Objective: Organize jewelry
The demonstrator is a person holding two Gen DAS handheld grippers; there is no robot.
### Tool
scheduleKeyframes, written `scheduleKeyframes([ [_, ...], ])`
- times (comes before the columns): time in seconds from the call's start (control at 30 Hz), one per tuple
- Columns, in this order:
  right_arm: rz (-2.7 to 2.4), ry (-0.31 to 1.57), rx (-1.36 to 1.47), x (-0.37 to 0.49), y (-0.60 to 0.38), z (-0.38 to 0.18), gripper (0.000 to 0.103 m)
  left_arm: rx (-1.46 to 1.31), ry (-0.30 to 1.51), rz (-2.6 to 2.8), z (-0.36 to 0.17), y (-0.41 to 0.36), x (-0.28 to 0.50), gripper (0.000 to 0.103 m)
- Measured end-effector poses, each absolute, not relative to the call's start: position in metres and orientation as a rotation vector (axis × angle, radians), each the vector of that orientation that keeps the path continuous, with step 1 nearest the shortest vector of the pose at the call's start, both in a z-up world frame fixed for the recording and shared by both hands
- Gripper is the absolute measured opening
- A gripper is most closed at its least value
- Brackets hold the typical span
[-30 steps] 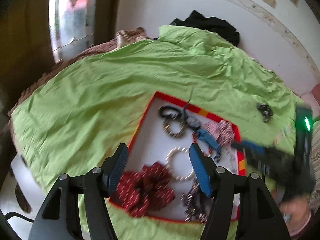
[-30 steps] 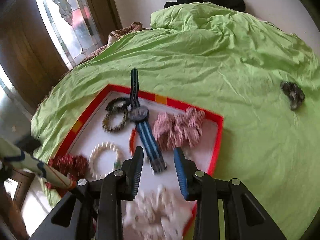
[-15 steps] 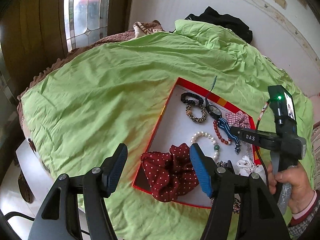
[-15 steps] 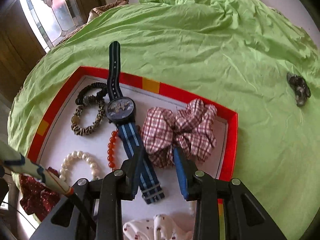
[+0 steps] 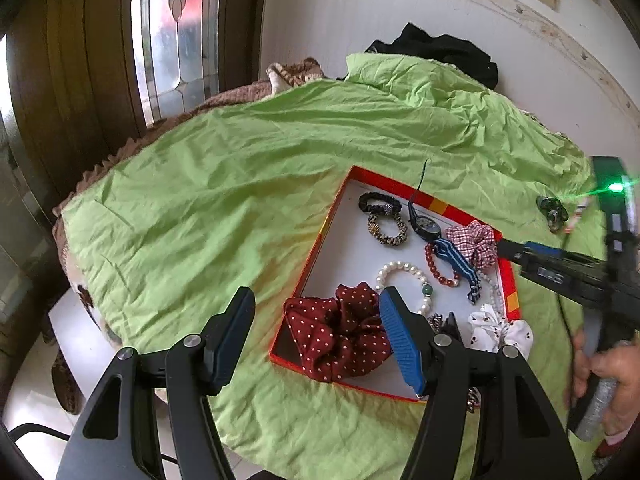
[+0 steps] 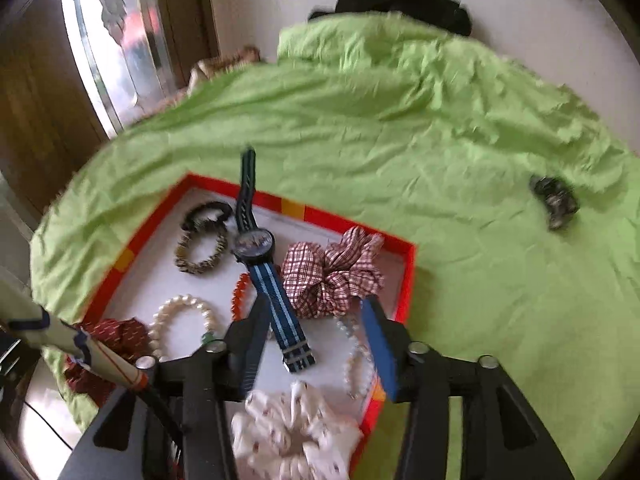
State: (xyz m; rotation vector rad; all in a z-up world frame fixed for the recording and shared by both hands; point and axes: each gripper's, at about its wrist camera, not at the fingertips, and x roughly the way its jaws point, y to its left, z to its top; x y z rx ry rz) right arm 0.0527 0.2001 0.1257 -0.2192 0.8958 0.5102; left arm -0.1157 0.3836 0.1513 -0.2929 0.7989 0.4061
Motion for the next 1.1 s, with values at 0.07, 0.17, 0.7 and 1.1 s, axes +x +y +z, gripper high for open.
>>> scheduleKeyframes([
  [0.07,0.516,0.867,-0.209,0.036,0.187,0.137,0.059,-0.276,0.785,0.413,0.157,0.375,-0.121,0.068],
  [0.17,0.520,0.859,-0.180,0.016,0.169,0.144,0.062,-0.244,0.752,0.430,0.167,0.360,-0.130,0.075],
  [0.7,0.432,0.820,-0.082,-0.110,0.092,0.144,0.075,-0.047,0.390,0.664,0.231,0.289,-0.237,0.103],
  [1.1,0.341,0.785,-0.149,-0.183,0.088,0.139,0.089,-0.131,0.507,0.615,0.208,0.289,-0.276,0.103],
])
